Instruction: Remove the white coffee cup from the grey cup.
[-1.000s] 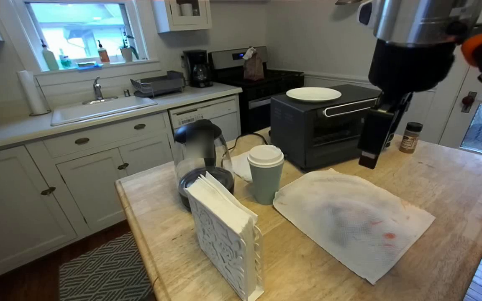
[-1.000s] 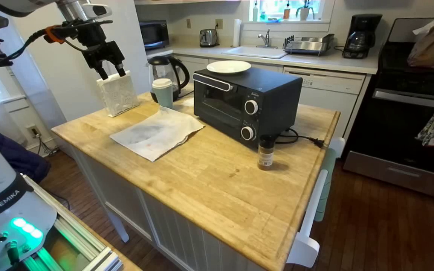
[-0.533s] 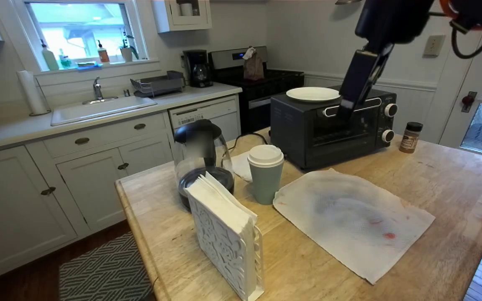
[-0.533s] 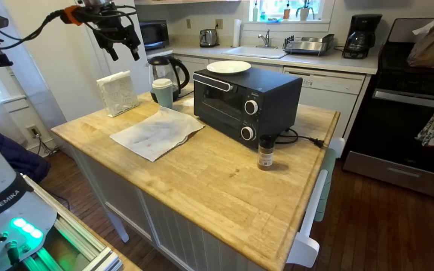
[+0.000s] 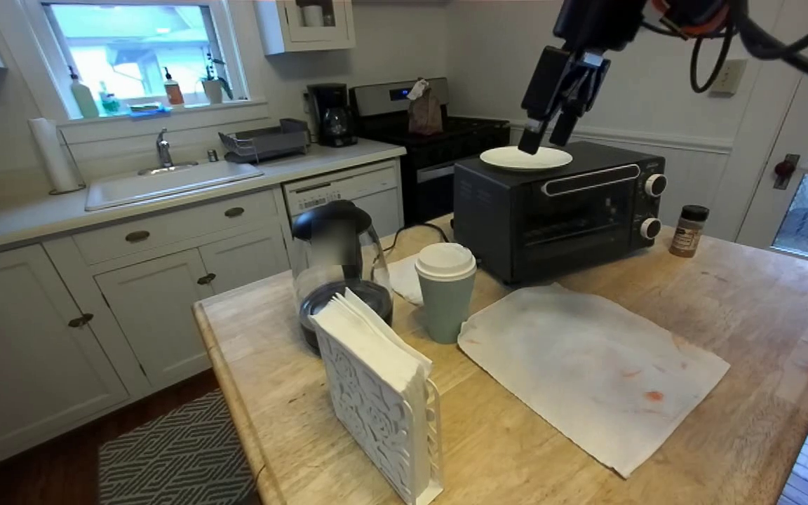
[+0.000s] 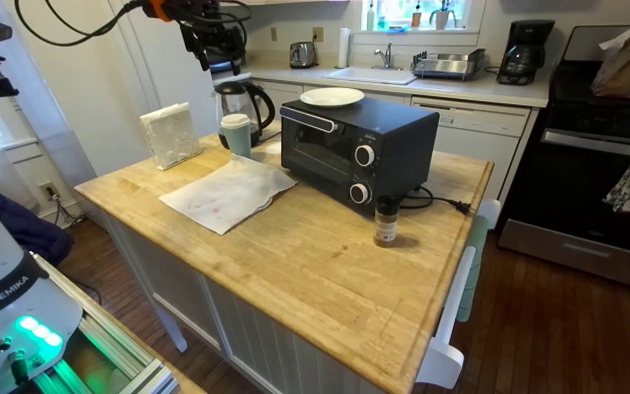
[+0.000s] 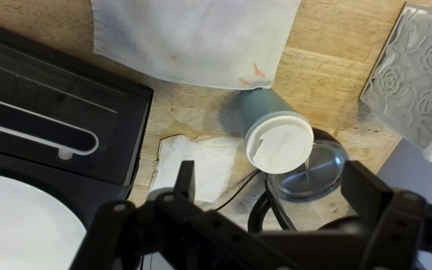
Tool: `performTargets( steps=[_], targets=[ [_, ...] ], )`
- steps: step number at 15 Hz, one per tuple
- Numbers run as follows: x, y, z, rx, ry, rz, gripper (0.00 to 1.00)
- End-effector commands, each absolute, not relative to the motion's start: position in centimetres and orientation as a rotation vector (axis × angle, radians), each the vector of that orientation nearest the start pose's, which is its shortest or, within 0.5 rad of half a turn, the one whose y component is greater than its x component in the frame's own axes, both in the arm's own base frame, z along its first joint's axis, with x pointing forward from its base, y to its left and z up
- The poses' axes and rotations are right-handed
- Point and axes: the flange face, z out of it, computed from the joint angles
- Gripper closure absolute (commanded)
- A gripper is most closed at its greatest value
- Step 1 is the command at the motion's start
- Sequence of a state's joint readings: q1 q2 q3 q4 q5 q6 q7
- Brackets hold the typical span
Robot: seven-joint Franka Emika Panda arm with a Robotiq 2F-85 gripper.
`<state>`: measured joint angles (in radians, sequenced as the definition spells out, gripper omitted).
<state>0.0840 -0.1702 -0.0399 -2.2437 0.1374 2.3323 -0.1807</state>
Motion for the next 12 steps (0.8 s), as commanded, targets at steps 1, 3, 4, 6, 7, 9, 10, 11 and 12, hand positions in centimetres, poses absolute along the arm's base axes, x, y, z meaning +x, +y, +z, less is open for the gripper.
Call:
performTargets(
  steps=[1,3,4,6,7,9,10,11,12],
  targets=[
    [52.0,2.4,46.2,-3.009,-0.211,-0.395,0.0],
    [53.1,1.8,45.7,-3.017,-0.156,-0.394,0.0],
    [54.3,0.6,44.9,-3.005,-0.088,-0.383,0.0],
    [55.8,-1.0,43.8,-2.984,-0.037,-0.425,0.0],
    [56.7,-1.6,43.2,-2.98,-0.016,-0.465,0.0],
    [58.5,-2.1,41.8,-2.973,0.03,-0.462,0.0],
    [59.1,-2.0,40.8,-2.974,0.026,-0.436,0.0],
    [59.5,-1.7,39.9,-2.982,0.015,-0.404,0.0],
    [59.8,-1.0,39.0,-2.997,-0.018,-0.369,0.0]
  ],
)
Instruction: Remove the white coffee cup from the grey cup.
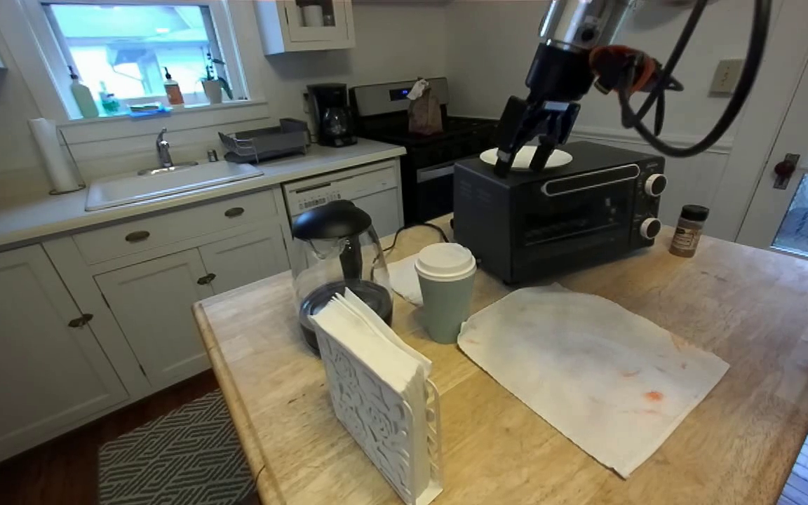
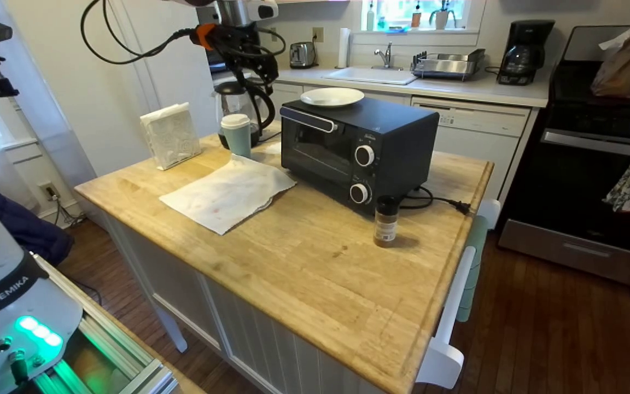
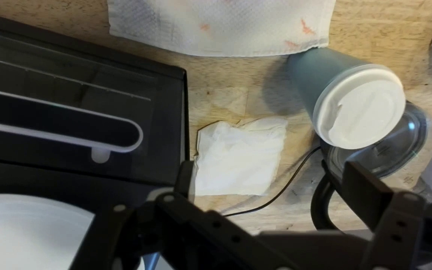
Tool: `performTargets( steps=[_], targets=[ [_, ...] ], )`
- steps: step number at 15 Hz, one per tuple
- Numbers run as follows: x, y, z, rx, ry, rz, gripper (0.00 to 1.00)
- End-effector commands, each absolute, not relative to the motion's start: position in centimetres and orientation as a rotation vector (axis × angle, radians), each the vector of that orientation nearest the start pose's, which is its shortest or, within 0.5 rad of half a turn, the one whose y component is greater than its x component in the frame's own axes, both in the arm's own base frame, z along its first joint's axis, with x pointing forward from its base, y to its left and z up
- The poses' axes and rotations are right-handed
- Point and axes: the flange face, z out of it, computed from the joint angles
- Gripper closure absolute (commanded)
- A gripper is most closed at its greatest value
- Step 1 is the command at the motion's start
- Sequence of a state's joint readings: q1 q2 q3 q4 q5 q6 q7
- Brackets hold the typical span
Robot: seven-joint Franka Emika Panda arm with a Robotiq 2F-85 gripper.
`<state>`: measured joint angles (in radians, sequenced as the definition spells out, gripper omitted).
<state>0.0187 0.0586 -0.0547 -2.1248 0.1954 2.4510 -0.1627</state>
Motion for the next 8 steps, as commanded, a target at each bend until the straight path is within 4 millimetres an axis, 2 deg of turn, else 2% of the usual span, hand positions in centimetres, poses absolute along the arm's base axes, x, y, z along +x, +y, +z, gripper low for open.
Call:
performTargets(
  steps=[1,2,3,5,8],
  targets=[
    [60.0,-0.3,38.2,-3.013,-0.036,-0.342,0.0],
    [60.1,0.2,37.5,-3.027,-0.046,-0.308,0.0],
    [59.0,-0.6,38.2,-3.011,-0.028,-0.351,0.0],
    [59.5,0.2,37.0,-3.013,-0.049,-0.322,0.0],
    [59.7,0.3,37.0,-3.014,-0.05,-0.323,0.0]
  ],
)
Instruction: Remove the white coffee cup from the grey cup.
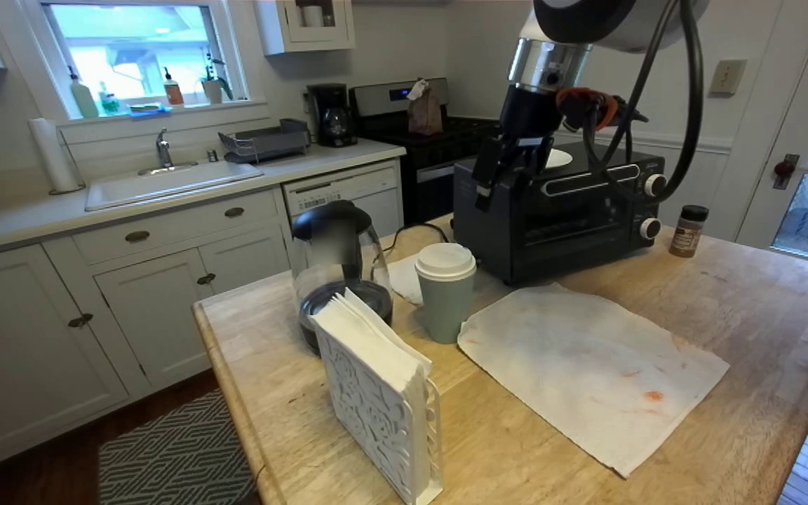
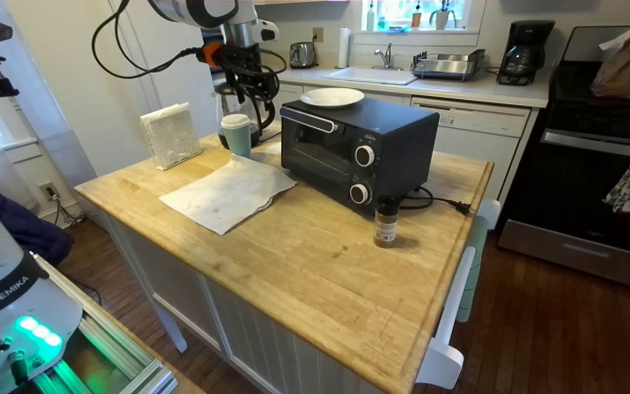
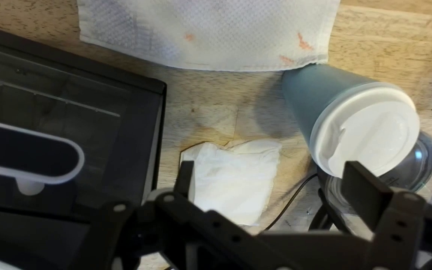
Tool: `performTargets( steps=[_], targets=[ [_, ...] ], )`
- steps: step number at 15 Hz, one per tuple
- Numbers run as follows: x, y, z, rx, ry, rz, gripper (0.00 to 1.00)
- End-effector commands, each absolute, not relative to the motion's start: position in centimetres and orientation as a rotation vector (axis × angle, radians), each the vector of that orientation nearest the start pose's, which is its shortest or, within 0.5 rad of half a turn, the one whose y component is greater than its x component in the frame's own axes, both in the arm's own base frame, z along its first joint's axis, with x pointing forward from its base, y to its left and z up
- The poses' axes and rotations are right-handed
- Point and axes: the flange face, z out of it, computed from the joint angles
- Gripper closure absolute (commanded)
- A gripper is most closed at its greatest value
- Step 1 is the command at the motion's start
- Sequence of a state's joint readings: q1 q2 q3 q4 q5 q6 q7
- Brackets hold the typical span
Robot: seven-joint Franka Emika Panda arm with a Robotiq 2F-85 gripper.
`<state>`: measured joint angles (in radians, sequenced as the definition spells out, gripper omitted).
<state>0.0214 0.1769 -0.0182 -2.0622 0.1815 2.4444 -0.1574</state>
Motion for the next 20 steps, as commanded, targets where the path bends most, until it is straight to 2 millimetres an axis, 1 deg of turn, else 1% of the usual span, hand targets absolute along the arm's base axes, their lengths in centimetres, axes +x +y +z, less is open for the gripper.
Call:
performTargets(
  steps=[1,4,6,9,10,11,14,15,16,20],
  targets=[
    [59.8,0.3,37.1,-3.013,-0.05,-0.324,0.0],
    [59.8,0.3,37.1,-3.013,-0.05,-0.324,0.0],
    [60.0,1.2,36.8,-3.012,-0.047,-0.36,0.0],
    [60.5,2.0,37.1,-3.001,-0.072,-0.402,0.01],
    [60.5,2.4,37.0,-3.001,-0.077,-0.396,0.04],
    [60.5,2.9,36.7,-3.003,-0.084,-0.369,0.05],
    [60.4,4.1,35.4,-2.996,-0.11,-0.323,0.13],
    [60.5,4.4,35.1,-2.992,-0.124,-0.323,0.13],
    [60.6,4.7,34.7,-2.996,-0.128,-0.315,0.16],
    [61.1,5.4,33.2,-3.002,-0.131,-0.298,0.4]
  ],
)
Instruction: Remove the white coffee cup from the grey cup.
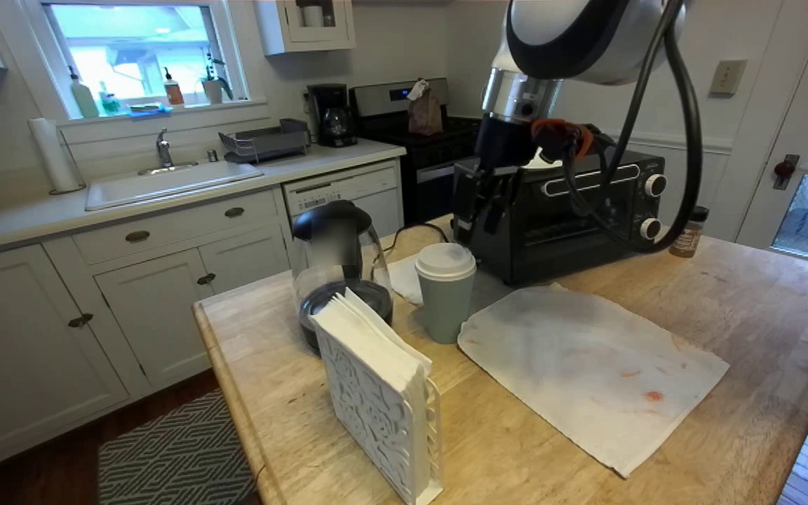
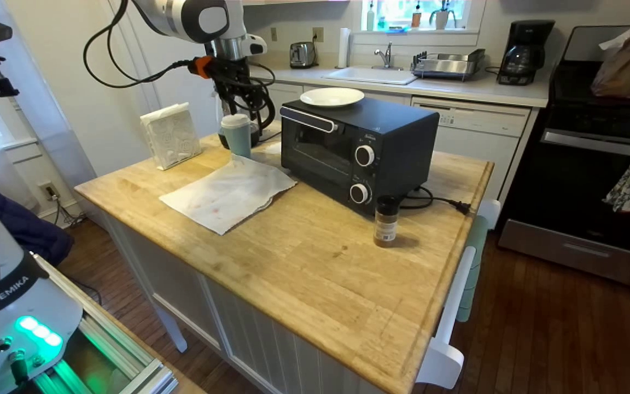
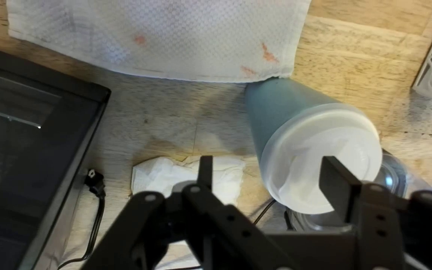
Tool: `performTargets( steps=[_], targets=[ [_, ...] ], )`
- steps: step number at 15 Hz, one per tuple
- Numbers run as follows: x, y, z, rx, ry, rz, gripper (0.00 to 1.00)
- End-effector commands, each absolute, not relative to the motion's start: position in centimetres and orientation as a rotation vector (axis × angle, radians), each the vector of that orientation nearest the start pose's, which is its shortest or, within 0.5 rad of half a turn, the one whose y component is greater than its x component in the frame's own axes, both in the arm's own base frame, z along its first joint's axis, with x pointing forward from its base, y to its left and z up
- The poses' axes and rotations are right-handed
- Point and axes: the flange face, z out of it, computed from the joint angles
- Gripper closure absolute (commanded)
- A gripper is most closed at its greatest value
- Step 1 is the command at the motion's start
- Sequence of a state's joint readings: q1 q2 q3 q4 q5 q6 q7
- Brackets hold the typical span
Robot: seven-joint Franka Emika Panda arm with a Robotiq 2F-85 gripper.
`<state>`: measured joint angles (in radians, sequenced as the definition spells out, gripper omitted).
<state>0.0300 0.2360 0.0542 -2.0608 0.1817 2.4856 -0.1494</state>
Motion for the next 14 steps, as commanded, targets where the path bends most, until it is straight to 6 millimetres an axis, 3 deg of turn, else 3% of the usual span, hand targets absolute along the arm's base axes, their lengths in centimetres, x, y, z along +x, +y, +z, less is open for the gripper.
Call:
performTargets(
  steps=[1,8,10,12,13,14],
  targets=[
    [61.3,5.4,33.0,-3.0,-0.128,-0.297,0.42],
    [62.2,5.9,33.3,-2.995,-0.137,-0.336,0.52],
    [62.5,6.1,33.2,-2.997,-0.139,-0.335,0.61],
    [62.7,6.3,33.0,-2.999,-0.144,-0.333,0.62],
    [62.7,6.4,32.8,-3.0,-0.146,-0.333,0.69],
    [62.8,6.4,32.6,-3.002,-0.147,-0.331,0.68]
  ],
)
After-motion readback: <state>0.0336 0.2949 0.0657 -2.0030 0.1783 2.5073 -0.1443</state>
